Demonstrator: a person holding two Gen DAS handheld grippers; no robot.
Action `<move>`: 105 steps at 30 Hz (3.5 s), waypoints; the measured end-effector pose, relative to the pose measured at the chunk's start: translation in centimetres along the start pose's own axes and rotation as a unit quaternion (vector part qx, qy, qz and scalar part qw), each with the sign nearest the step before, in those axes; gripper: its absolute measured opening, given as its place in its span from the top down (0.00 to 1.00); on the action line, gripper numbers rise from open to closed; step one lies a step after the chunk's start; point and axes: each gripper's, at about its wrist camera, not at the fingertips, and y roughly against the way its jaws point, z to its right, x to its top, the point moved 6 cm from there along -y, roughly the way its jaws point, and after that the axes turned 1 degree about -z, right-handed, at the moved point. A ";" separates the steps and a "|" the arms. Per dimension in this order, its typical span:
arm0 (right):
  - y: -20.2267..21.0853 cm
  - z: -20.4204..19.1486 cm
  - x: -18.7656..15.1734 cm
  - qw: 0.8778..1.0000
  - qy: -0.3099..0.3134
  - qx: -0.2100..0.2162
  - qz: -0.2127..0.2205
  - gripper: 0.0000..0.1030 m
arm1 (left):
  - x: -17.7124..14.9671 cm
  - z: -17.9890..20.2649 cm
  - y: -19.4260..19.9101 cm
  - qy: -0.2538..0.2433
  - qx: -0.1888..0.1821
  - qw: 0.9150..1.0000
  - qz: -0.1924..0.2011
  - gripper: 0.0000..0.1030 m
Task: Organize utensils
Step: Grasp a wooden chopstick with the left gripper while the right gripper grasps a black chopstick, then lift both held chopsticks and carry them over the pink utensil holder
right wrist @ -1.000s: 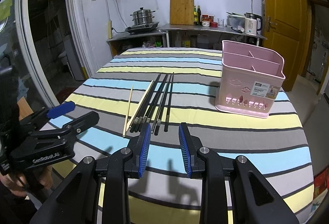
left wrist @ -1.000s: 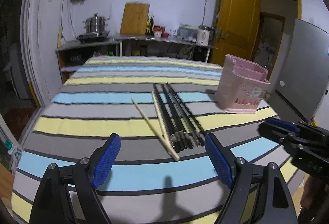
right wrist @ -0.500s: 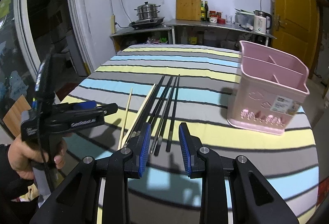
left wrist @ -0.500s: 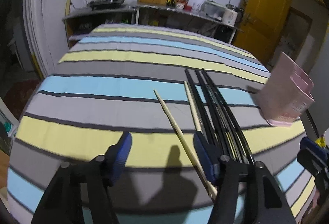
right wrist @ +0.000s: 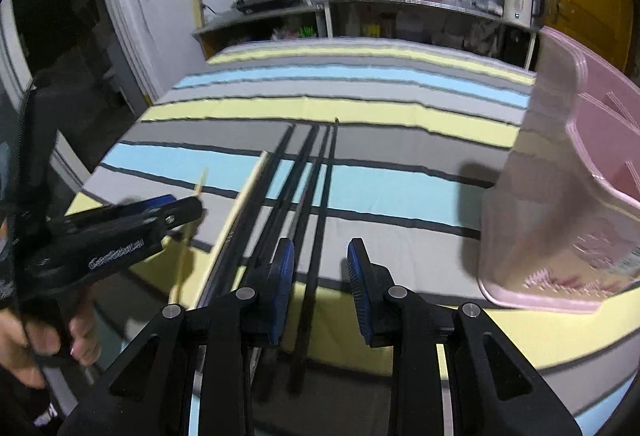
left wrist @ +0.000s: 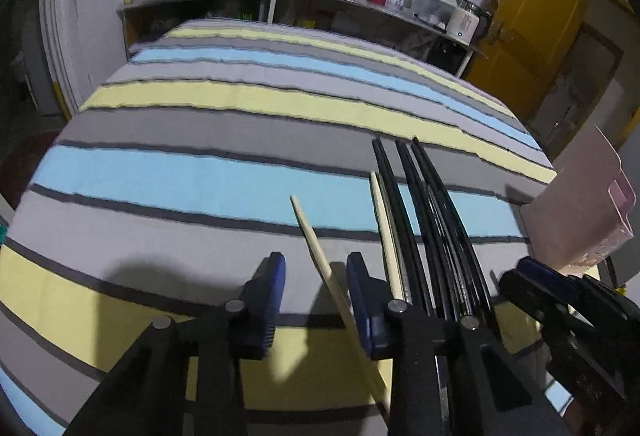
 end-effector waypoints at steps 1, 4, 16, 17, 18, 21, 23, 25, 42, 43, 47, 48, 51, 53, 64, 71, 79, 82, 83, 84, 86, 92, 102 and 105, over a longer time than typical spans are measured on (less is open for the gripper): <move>-0.4 0.2 0.1 1.000 -0.005 0.002 -0.004 0.73 | 0.0 0.0 -0.1 -0.001 0.002 1.000 0.003 0.69; -1.6 0.7 0.6 1.000 -0.012 0.003 -0.014 0.76 | 0.0 0.1 -0.2 0.003 0.004 1.000 0.005 0.70; -3.7 0.9 2.3 1.000 -0.005 0.001 -0.030 0.81 | 1.3 -0.2 -1.0 0.000 0.011 1.000 0.008 0.78; -3.8 0.9 2.4 1.000 -0.004 -0.001 -0.030 0.81 | 1.5 -0.4 -1.1 0.000 0.014 1.000 0.007 0.80; -3.9 0.9 2.4 1.000 -0.003 -0.003 -0.031 0.81 | 1.6 -0.5 -1.2 -0.001 0.017 1.000 0.007 0.83; -4.2 0.6 2.7 0.999 0.001 -0.009 -0.032 0.81 | 1.9 -0.6 -1.4 -0.006 0.026 1.000 0.004 0.88; -4.4 0.5 2.9 0.999 0.005 -0.014 -0.034 0.81 | 1.9 -0.3 -1.5 -0.015 0.038 0.999 0.004 0.89; -4.6 0.3 3.1 0.999 0.010 -0.020 -0.036 0.85 | 2.0 -0.1 -1.6 -0.028 0.052 0.998 0.004 0.91; -0.3 -0.4 4.4 1.000 -0.008 0.020 0.008 0.95 | 4.7 -0.5 3.2 0.005 -0.031 0.999 0.035 0.95; 0.3 -0.5 4.5 1.000 -0.009 0.022 0.014 0.95 | 5.0 -0.3 4.2 0.001 -0.035 0.998 0.042 0.95; 2.5 -0.8 4.9 0.999 -0.010 0.031 0.033 0.95 | 5.7 0.2 6.9 -0.006 -0.049 0.997 0.060 0.95; 3.0 -0.8 4.9 0.999 -0.010 0.032 0.037 0.95 | 5.8 0.3 7.6 -0.008 -0.052 0.997 0.063 0.95; 4.6 -1.1 5.1 0.998 -0.012 0.036 0.050 0.94 | 6.0 0.6 9.3 -0.013 -0.061 0.996 0.071 0.95; 5.4 -1.0 5.2 0.998 -0.014 0.037 0.057 0.94 | 6.0 1.0 10.5 -0.016 -0.067 0.995 0.075 0.95; 10.4 -0.5 5.0 0.994 -0.028 0.041 0.097 0.94 | 5.9 2.7 16.7 -0.042 -0.087 0.990 0.105 0.95; 13.0 0.7 4.7 0.991 -0.038 0.041 0.119 0.95 | 6.7 4.8 19.6 -0.055 -0.105 0.986 0.120 0.95; 16.6 3.2 4.2 0.987 -0.060 0.029 0.147 0.94 | 7.8 9.8 20.6 -0.084 -0.142 0.980 0.113 0.95; 18.0 5.0 4.1 0.985 -0.074 0.018 0.158 0.95 | 8.1 12.6 20.2 -0.100 -0.161 0.976 0.107 0.95; 18.5 5.6 4.1 0.984 -0.078 0.015 0.161 0.95 | 8.1 13.5 20.1 -0.103 -0.167 0.975 0.107 0.95; 19.0 6.2 4.1 0.983 -0.082 0.009 0.165 0.95 | 8.2 14.4 20.1 -0.108 -0.174 0.973 0.106 0.95; 19.7 7.3 4.2 0.981 -0.089 0.000 0.172 0.95 | 8.6 16.3 20.0 -0.116 -0.184 0.970 0.107 0.95; 21.9 10.7 5.1 0.974 -0.114 -0.019 0.194 0.95 | 10.5 20.7 20.1 -0.126 -0.212 0.962 0.119 0.95; 22.5 13.5 6.9 0.966 -0.134 -0.036 0.218 0.94 | 14.4 24.4 19.0 -0.110 -0.241 0.954 0.142 0.95; 21.9 13.9 7.1 0.966 -0.137 -0.037 0.217 0.94 | 15.1 25.0 17.7 -0.108 -0.243 0.953 0.145 0.95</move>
